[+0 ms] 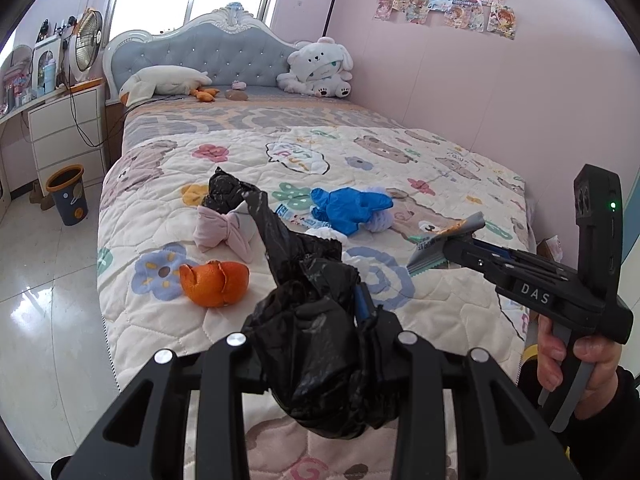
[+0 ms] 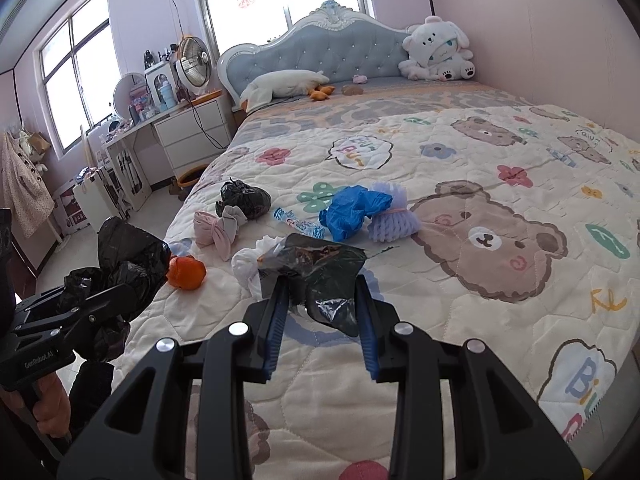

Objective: Collect trash
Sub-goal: 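Grasp the clear wrapper with the right gripper while the left holds the black bag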

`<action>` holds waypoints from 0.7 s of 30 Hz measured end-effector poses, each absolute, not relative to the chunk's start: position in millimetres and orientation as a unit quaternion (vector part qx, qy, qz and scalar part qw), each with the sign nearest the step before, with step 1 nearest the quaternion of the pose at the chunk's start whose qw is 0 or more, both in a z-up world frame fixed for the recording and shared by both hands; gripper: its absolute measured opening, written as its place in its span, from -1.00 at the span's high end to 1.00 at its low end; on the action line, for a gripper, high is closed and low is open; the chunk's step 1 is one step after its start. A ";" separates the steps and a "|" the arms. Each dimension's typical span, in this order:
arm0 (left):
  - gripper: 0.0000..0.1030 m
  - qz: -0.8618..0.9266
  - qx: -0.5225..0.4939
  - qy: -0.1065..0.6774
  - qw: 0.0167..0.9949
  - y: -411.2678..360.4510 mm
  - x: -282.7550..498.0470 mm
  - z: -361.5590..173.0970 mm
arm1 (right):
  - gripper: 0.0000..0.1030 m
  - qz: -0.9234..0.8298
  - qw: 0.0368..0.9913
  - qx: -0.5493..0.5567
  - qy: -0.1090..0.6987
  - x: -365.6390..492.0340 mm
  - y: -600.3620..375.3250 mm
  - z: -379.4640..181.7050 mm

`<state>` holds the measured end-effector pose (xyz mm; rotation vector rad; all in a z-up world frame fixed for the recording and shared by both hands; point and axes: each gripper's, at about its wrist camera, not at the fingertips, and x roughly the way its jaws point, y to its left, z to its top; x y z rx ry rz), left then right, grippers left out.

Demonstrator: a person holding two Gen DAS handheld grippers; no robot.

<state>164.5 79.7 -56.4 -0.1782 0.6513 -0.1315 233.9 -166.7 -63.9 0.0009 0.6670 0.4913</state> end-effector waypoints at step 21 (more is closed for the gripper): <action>0.37 -0.091 -0.075 0.279 0.953 55.4 125.7 -20.1 | 0.39 0.213 0.935 0.008 0.285 179.0 -201.1 -27.6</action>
